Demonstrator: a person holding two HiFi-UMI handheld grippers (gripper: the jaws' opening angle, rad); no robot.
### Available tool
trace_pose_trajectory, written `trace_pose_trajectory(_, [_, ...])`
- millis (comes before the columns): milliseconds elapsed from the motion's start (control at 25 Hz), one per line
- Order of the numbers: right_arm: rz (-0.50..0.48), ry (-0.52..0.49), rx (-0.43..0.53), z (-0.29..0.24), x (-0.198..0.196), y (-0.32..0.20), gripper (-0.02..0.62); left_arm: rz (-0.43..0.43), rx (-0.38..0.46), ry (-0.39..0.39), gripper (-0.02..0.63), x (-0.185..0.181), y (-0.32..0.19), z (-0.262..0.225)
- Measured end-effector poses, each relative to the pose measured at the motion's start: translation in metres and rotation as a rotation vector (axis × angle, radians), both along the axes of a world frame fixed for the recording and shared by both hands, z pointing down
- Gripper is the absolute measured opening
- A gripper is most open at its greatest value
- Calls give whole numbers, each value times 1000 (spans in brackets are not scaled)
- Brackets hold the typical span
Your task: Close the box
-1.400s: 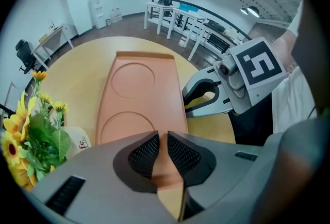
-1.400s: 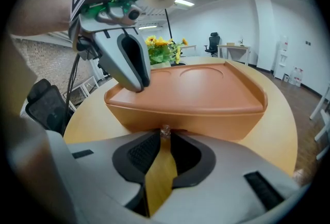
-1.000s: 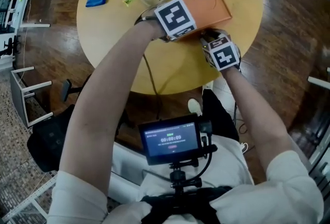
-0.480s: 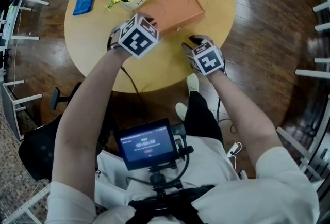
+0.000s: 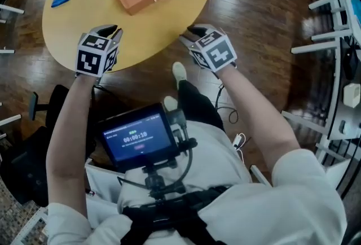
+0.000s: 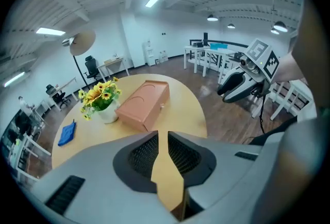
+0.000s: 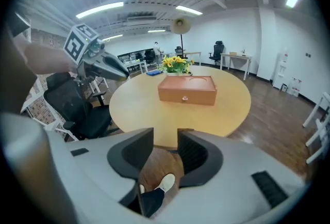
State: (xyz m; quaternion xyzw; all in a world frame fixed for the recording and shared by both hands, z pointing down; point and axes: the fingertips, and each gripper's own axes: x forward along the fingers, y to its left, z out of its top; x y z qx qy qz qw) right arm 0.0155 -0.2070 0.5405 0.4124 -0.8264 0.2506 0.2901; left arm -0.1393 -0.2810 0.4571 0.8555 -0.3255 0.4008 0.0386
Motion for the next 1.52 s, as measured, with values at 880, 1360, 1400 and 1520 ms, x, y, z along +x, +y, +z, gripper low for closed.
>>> trace_pose_trajectory(880, [-198, -94, -45, -34, -1, 97, 179, -629, 26, 273, 106, -83, 177, 1])
trace_pose_trajectory(1360, [-287, -114, -1, -57, 82, 195, 179, -771, 78, 308, 106, -12, 304, -13])
trace_pose_trajectory(1400, [-289, -112, 1, -58, 88, 199, 179, -778, 82, 312, 106, -9, 310, -14])
trace_pose_trajectory(1520, [-295, -115, 5, -61, 109, 213, 179, -790, 96, 315, 106, 3, 326, -19])
